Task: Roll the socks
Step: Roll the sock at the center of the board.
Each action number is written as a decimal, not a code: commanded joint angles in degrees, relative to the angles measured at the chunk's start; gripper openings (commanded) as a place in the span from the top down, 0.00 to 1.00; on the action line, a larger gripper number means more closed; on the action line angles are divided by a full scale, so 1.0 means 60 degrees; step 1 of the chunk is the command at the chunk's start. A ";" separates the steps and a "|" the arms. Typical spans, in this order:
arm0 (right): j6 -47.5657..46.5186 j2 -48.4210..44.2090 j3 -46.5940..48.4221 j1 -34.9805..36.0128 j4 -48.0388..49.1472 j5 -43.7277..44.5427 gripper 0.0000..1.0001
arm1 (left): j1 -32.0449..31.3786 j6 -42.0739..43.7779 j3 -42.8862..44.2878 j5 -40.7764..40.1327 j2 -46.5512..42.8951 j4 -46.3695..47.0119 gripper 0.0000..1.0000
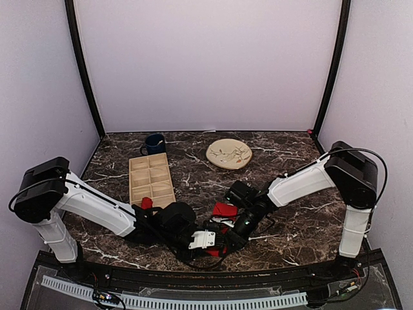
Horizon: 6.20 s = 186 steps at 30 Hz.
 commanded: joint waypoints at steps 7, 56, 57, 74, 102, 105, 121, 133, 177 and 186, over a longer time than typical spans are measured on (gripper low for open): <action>0.0128 0.0274 0.0161 -0.0125 0.0082 -0.0335 1.00 | -0.0164 0.0211 0.0085 0.0016 0.0057 -0.0159 0.75; 0.2647 -0.0740 -0.2020 -0.0532 0.3317 -0.0355 0.58 | -0.0106 0.0143 0.1284 0.0757 0.0613 -0.2254 1.00; 0.2713 -0.0792 -0.2108 -0.0560 0.3388 -0.0309 0.58 | -0.0055 0.0114 0.1330 0.0803 0.0612 -0.2312 1.00; 0.3469 -0.1685 -0.3187 -0.0757 0.4356 0.0336 0.57 | 0.0609 0.0123 0.2524 0.2321 0.1210 -0.3896 1.00; 0.3464 -0.4806 -0.4705 -0.0683 0.4263 0.4143 0.56 | 0.1264 0.0431 0.4624 0.4746 0.2645 -0.6706 1.00; 0.3396 -0.5110 -0.4850 -0.0433 0.4191 0.4843 0.56 | 0.1380 0.0424 0.4819 0.5042 0.2866 -0.6918 1.00; 0.2541 -0.6343 -0.4921 0.1905 0.3837 0.8189 0.57 | 0.1811 0.0504 0.5866 0.6085 0.3889 -0.8034 1.00; 0.1469 -0.5676 -0.4345 0.3920 0.3509 1.0173 0.57 | 0.2123 0.0534 0.6325 0.6660 0.4391 -0.8555 1.00; -0.1331 -0.2453 -0.2574 0.4608 0.2973 1.0611 0.86 | 0.2464 0.0856 0.7221 0.7398 0.5208 -0.9780 1.00; -0.1212 -0.2430 -0.2611 0.4323 0.2742 1.0134 0.99 | 0.2522 0.0594 0.7252 0.7162 0.5205 -0.9764 0.85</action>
